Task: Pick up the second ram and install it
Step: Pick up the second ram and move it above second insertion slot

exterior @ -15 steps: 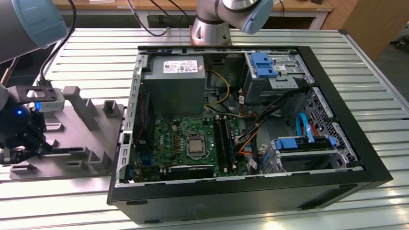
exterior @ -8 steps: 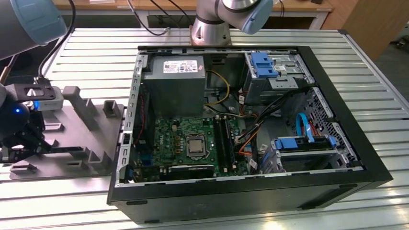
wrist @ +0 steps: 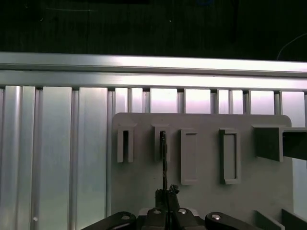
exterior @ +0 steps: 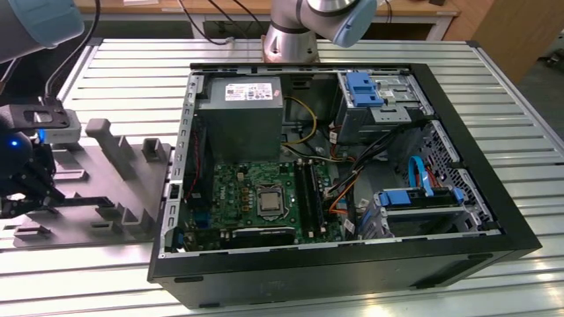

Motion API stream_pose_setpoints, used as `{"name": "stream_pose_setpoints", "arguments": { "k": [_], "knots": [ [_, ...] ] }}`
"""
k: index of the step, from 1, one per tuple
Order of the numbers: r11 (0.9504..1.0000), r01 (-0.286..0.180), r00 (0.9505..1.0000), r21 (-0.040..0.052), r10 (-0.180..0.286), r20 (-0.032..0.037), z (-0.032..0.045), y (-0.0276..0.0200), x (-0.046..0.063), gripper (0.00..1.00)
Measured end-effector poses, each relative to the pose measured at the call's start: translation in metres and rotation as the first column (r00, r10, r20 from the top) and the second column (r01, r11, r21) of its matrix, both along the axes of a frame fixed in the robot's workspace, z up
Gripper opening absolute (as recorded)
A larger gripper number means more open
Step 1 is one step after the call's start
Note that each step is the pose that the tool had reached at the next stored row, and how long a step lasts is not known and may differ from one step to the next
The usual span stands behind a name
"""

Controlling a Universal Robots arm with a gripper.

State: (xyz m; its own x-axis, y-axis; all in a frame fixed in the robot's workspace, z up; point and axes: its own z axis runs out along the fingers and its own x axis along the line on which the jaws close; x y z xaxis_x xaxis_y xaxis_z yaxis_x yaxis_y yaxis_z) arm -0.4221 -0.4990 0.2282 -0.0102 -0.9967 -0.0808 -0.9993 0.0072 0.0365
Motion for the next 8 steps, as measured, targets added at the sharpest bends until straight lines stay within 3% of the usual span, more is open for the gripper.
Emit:
{"name": "stream_pose_setpoints", "arguments": {
  "k": [8],
  "knots": [
    [1.0000,0.000,1.0000,0.0001,0.000,0.0000,0.0177,0.0000,0.000,0.12]
  ]
}}
